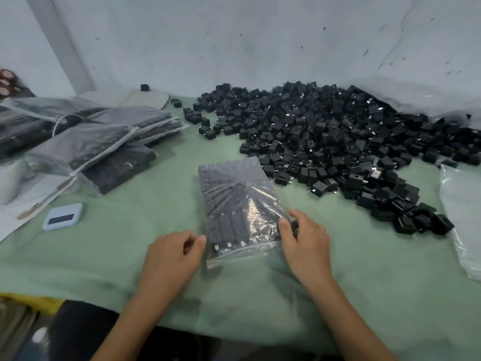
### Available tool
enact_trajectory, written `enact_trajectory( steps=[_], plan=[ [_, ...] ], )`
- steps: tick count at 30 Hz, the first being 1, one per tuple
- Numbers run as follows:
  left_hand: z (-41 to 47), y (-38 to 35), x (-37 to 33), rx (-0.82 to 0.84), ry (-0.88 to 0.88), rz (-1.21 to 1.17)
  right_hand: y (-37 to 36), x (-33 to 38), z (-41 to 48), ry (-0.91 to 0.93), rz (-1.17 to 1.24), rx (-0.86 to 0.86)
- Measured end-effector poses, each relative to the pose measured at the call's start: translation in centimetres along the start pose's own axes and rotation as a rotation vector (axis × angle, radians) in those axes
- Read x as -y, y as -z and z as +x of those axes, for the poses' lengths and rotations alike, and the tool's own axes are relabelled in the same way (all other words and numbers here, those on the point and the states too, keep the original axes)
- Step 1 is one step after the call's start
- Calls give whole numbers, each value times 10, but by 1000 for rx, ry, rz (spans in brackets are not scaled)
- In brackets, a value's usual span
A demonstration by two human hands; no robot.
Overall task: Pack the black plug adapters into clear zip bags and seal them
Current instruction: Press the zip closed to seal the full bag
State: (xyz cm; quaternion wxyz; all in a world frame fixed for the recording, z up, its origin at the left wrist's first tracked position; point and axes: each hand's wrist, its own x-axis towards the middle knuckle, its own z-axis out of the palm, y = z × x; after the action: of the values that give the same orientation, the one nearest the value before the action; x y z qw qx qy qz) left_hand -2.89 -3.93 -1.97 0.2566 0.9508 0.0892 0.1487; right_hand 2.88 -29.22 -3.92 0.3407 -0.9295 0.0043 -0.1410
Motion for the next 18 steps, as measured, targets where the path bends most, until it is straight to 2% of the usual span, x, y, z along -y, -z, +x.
enact_trajectory(
  steps=[2, 5, 9, 13, 18],
  plan=[
    [-13, 2, 3, 114, -15, 120, 2, -2, -1, 2, -1, 28],
    [-20, -1, -2, 183, 23, 92, 7, -4, -2, 9, 23, 58],
    [-23, -3, -12, 177, 91, 15, 13, -6, -12, 31, 59, 86],
    [-19, -9, -14, 185, 213, -186, 17, -5, -20, 35, 84, 87],
    [-21, -15, -13, 150, 215, -313, 18, -4, -22, 27, 102, 72]
  ],
)
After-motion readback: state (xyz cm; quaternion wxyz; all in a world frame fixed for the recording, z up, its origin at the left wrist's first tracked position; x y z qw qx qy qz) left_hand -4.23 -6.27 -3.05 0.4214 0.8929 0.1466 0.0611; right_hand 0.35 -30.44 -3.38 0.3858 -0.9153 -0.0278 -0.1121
